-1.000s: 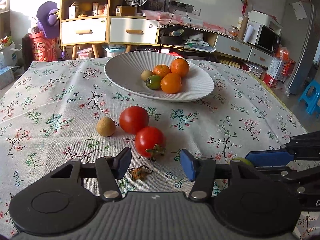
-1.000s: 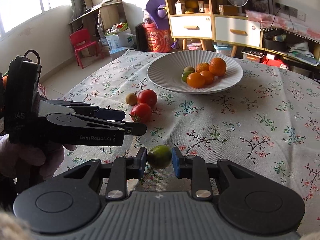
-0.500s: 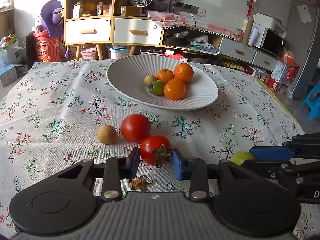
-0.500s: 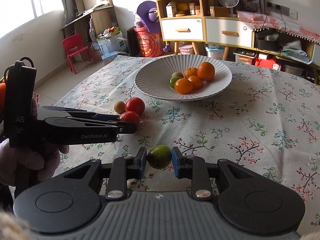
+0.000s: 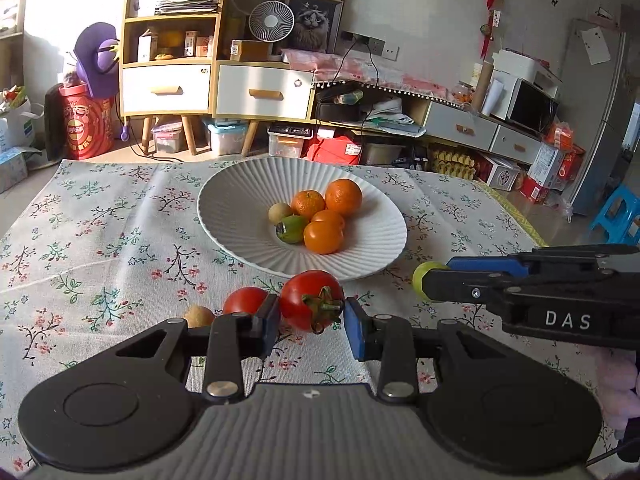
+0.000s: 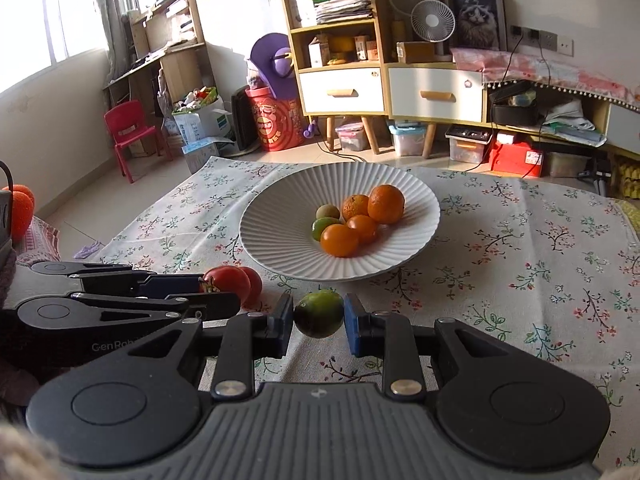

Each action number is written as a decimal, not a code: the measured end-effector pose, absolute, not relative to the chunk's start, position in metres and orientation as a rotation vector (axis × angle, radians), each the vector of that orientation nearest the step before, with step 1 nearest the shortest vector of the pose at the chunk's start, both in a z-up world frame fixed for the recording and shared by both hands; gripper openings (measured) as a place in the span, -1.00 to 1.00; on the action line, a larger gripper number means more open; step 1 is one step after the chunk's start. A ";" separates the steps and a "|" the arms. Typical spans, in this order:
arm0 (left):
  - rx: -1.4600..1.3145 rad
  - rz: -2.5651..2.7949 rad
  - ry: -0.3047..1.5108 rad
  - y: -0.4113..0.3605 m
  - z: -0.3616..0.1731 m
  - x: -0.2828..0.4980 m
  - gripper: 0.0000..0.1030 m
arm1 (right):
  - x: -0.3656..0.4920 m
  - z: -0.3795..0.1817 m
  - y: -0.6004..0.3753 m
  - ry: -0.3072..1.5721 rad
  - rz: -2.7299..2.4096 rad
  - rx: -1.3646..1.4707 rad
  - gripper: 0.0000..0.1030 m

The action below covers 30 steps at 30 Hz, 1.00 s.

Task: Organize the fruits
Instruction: 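Carry the tomato and lime into the white bowl while both tools open to release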

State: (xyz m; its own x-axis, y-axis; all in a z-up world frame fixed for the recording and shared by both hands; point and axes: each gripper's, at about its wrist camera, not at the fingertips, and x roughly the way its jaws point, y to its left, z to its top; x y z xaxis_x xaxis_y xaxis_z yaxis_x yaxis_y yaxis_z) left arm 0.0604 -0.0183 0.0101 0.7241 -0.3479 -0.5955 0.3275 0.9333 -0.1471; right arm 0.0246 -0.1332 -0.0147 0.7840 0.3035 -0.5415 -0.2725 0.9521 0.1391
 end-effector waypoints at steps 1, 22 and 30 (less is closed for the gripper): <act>-0.036 -0.370 0.659 -0.019 0.012 0.063 -0.28 | 0.029 -0.014 -0.134 0.589 0.303 0.054 -0.52; 0.062 -0.388 0.746 -0.041 -0.010 0.139 -0.28 | 0.107 -0.028 -0.145 0.629 0.248 0.081 -0.52; 0.109 -0.396 0.737 -0.039 -0.013 0.148 -0.28 | 0.118 -0.034 -0.144 0.627 0.242 0.071 -0.52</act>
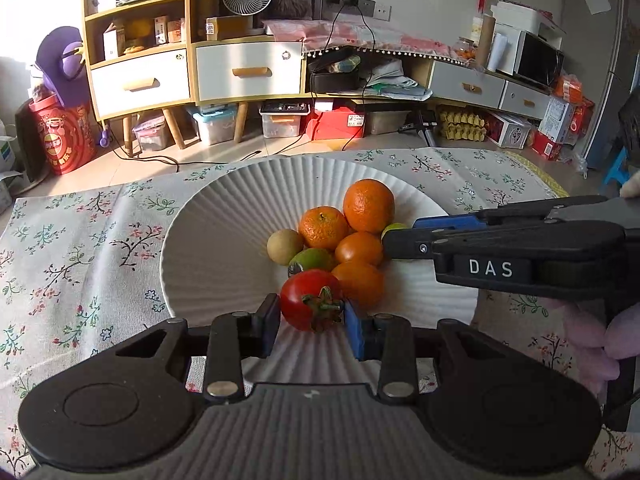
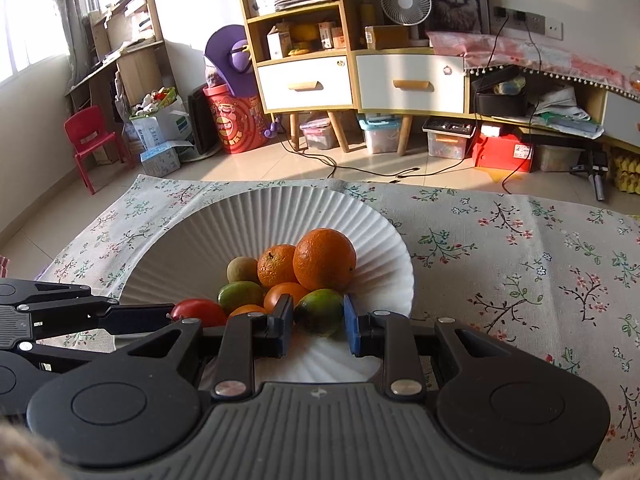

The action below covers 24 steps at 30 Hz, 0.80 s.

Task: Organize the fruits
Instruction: 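Carry the tomato and lime into the white bowl while both tools open to release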

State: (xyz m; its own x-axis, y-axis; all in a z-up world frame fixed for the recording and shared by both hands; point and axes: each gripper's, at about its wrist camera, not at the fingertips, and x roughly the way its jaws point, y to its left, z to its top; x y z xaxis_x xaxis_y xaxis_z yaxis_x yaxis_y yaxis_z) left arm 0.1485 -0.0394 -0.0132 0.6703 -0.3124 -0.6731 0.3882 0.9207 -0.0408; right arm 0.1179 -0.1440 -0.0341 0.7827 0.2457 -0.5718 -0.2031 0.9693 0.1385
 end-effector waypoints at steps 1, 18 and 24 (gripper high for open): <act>0.109 -0.394 0.736 -0.038 -0.014 0.149 -0.28 | 0.119 -0.034 -0.145 0.627 0.242 0.077 -0.52; 0.121 -0.420 0.680 -0.035 -0.002 0.137 0.16 | 0.114 -0.021 -0.150 0.620 0.216 0.125 -0.18; 0.134 -0.414 0.676 -0.028 0.008 0.122 0.41 | 0.104 -0.011 -0.154 0.594 0.175 0.134 0.21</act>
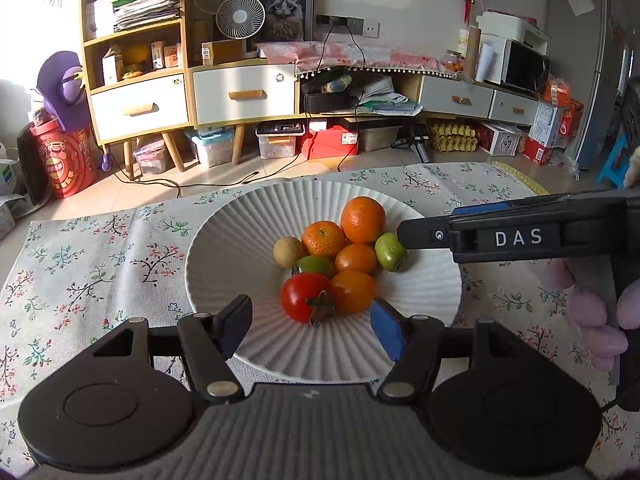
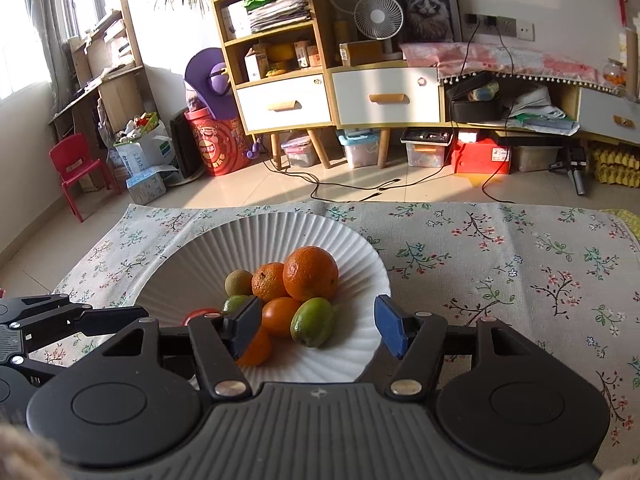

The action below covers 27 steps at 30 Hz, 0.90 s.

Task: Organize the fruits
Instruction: 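Carry the tomato and lime into the white bowl while both tools open to release, then grasp the brown round fruit with the left tool while the right tool grasps the red tomato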

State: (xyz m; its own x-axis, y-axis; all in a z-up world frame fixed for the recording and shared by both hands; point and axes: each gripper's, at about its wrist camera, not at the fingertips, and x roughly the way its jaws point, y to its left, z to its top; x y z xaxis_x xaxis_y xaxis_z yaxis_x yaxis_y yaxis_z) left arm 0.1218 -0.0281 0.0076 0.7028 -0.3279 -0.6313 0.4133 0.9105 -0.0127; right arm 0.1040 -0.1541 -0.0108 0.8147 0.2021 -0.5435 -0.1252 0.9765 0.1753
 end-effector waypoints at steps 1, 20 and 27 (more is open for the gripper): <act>0.133 -0.410 0.675 -0.026 0.009 0.120 0.45 | 0.102 -0.010 -0.155 0.593 0.171 0.139 0.28; 0.122 -0.324 0.704 0.006 0.008 0.072 0.99 | 0.067 -0.010 -0.143 0.631 0.179 0.146 0.94; 0.119 -0.309 0.708 0.028 -0.004 0.062 0.99 | 0.051 -0.021 -0.132 0.643 0.179 0.143 0.97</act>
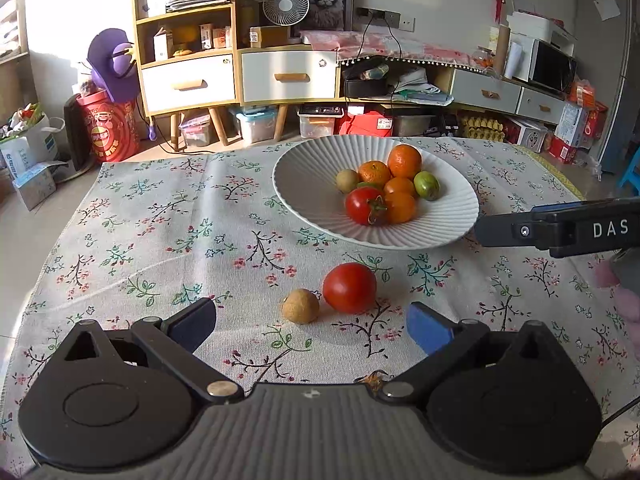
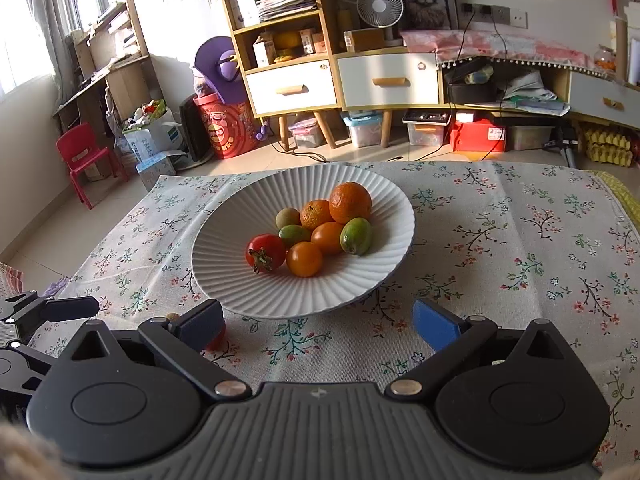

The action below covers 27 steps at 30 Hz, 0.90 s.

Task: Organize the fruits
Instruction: 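Grasp the brown round fruit with the left tool while the right tool grasps the red tomato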

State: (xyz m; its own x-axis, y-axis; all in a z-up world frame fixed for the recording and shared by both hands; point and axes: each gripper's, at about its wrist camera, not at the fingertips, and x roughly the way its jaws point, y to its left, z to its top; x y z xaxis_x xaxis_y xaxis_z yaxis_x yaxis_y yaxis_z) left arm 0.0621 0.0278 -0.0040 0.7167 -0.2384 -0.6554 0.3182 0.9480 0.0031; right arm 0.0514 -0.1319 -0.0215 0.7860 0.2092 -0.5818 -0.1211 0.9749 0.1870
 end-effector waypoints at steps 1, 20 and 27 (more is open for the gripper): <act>0.123 -0.309 0.705 0.031 -0.006 0.061 0.99 | 0.050 -0.023 -0.130 0.643 0.181 0.142 0.97; 0.159 -0.307 0.694 0.052 -0.052 0.074 0.99 | 0.032 -0.052 -0.099 0.641 0.233 0.024 0.98; 0.104 -0.354 0.678 0.045 -0.048 0.081 0.53 | 0.032 -0.061 -0.093 0.648 0.246 -0.021 0.98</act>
